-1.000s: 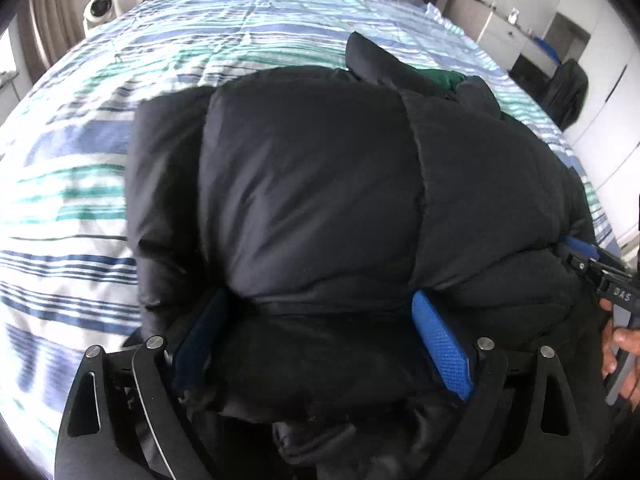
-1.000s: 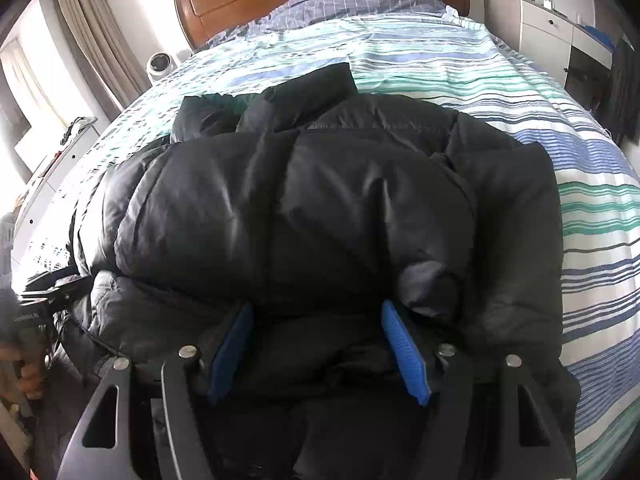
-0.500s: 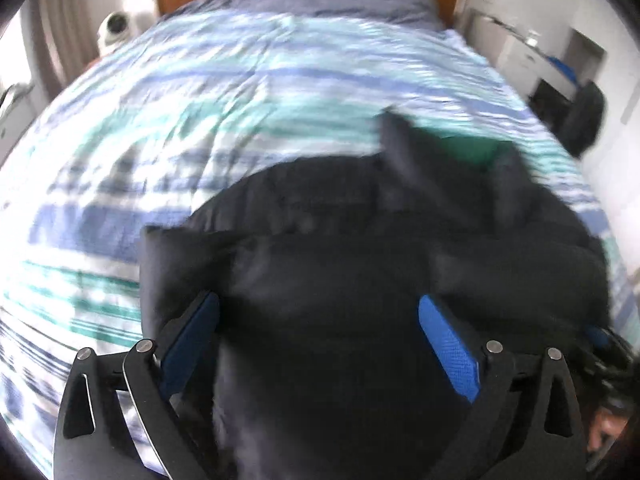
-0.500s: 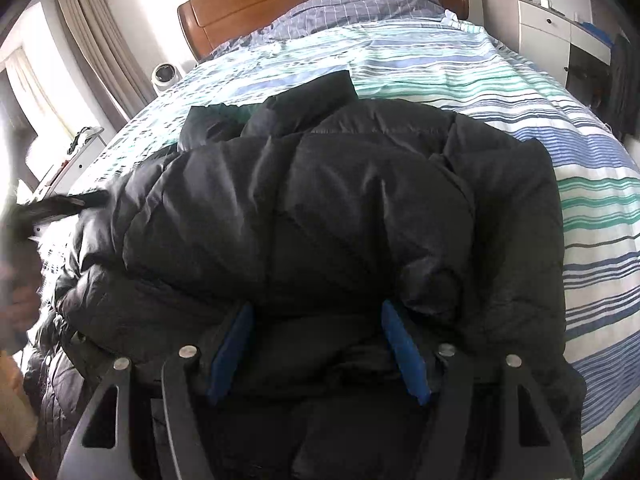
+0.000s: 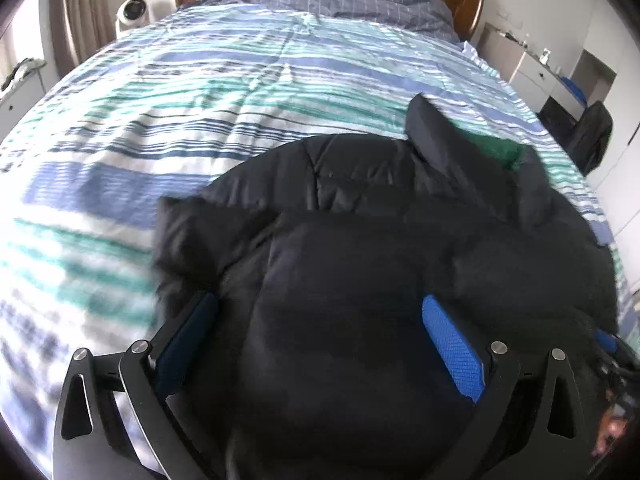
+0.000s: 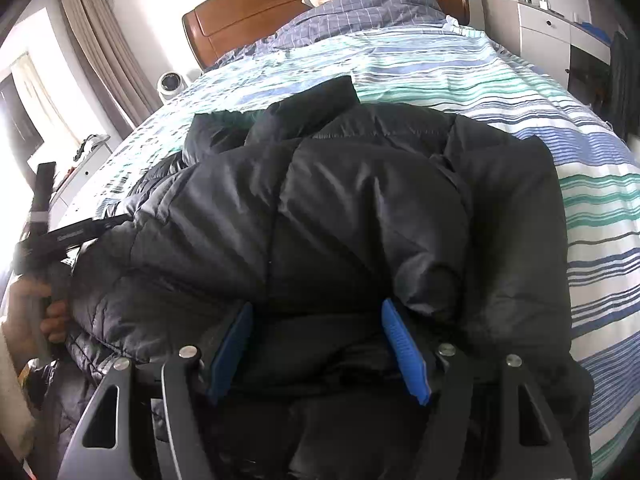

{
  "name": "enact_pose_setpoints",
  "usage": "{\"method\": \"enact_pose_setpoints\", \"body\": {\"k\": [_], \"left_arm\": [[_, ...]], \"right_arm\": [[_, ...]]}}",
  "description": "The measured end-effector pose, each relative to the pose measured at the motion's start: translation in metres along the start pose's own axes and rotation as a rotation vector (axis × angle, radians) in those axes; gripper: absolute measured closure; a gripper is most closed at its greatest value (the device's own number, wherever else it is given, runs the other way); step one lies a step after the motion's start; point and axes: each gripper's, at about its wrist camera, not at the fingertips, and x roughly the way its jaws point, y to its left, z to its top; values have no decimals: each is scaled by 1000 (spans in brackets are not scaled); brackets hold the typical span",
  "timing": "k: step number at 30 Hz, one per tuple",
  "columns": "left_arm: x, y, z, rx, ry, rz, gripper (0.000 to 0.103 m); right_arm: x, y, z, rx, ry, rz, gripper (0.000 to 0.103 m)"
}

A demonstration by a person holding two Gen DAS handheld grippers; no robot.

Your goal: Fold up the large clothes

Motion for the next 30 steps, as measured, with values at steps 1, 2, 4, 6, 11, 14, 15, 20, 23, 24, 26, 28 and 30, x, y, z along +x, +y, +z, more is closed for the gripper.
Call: {"method": "enact_pose_setpoints", "body": {"k": [1, 2, 4, 6, 11, 14, 15, 20, 23, 24, 26, 28, 30], "left_arm": [[-16, -1, -6, 8, -5, -4, 1], [-30, -3, -12, 22, -14, -11, 1], [-71, -11, -34, 92, -36, -31, 1], [-105, -22, -60, 167, -54, -45, 1], [-162, -47, -148, 288, -20, -86, 1], [-178, -51, -195, 275, 9, -91, 1], [-182, -52, -206, 268, 20, -89, 1], [-183, -49, -255, 199, 75, -80, 1], [-189, -51, -261, 176, 67, -74, 1], [-191, -53, -260, 174, 70, -76, 1], [-195, -54, -262, 176, 76, -80, 1], [-198, -55, -265, 190, 84, -71, 1], [-205, -55, -273, 202, 88, -54, 1]], "right_arm": [[-2, 0, 0, -1, -4, 2, 34], [-6, 2, 2, -5, -2, 1, 34], [-21, 8, 4, -19, 6, -22, 33], [-49, 17, 2, -32, -18, -27, 25], [-122, 41, -38, -118, 14, -14, 23], [-152, 50, -83, -174, 68, -57, 23], [-162, 53, -101, -189, 82, -73, 23], [-180, 53, -169, -191, 131, -140, 23], [-194, 54, -186, -176, 65, -197, 23], [-197, 55, -187, -165, 64, -194, 23], [-202, 56, -188, -145, 63, -172, 23], [-205, 56, -186, -153, 73, -172, 23], [-212, 56, -186, -148, 61, -187, 23]]}}
